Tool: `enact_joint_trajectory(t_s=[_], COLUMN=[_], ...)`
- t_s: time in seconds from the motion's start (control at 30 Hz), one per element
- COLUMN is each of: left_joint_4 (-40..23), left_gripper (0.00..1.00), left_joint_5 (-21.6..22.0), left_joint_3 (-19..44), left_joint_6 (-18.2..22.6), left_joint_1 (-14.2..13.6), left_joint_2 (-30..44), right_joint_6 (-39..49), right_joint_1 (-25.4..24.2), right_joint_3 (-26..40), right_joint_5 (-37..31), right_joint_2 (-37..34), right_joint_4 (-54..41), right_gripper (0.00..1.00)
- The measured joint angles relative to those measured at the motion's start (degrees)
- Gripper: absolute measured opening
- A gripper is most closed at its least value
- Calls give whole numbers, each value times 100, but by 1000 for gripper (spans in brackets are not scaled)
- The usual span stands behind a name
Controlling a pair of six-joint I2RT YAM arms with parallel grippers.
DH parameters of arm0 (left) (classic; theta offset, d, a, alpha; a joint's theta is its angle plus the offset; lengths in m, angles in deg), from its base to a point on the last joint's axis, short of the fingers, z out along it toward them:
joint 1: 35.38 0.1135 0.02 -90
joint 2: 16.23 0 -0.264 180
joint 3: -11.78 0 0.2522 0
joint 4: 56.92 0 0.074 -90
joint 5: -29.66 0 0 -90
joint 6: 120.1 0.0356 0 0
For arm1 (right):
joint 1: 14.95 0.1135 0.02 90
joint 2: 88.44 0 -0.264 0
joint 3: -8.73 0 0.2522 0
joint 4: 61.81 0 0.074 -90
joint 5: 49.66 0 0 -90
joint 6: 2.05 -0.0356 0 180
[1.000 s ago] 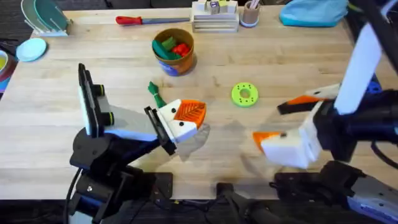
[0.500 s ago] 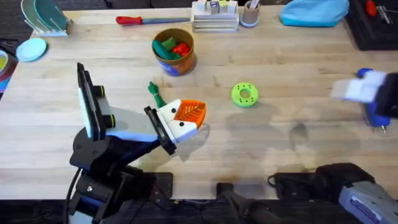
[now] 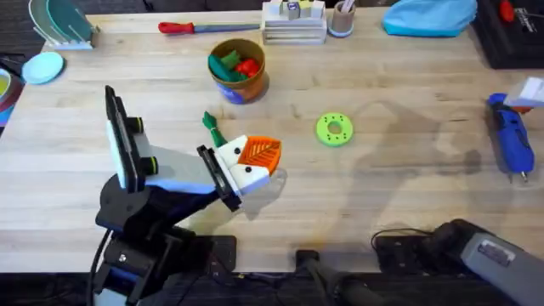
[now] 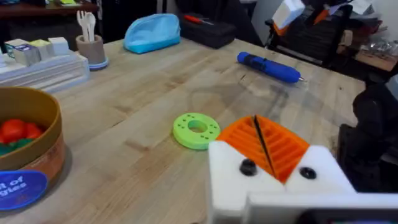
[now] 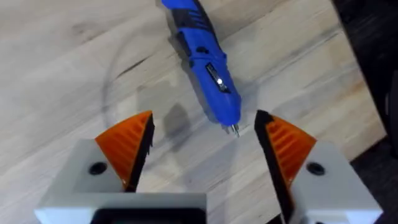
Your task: Pick up the gripper from the table and insert it into the empty holder that is missing its gripper. Then pick up a screw, insert it into the mounting hole, and use the screwdriver to tighten it. Finally, clean up the table by picking up the vegetable and placing it into the bucket.
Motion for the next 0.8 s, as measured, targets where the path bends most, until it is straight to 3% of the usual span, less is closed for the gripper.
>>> enact_joint_trajectory(t_s=[0.17,0.37,0.8], left_joint_4=[-161,-239,-239], left_gripper=[15,15,15], left_joint_5=[34,46,72], left_joint_3=[0,0,0], left_joint_6=[5,6,7], left_joint_1=[0,0,0], left_joint_2=[0,-4,-4], right_joint_6=[905,2132,2761], right_joint_1=[-588,-630,-630], right_joint_3=[-7,-59,-63], right_joint_5=[496,695,807], right_joint_2=[-1203,-2231,-3027], right_joint_4=[395,1126,2620], right_gripper=[992,992,992])
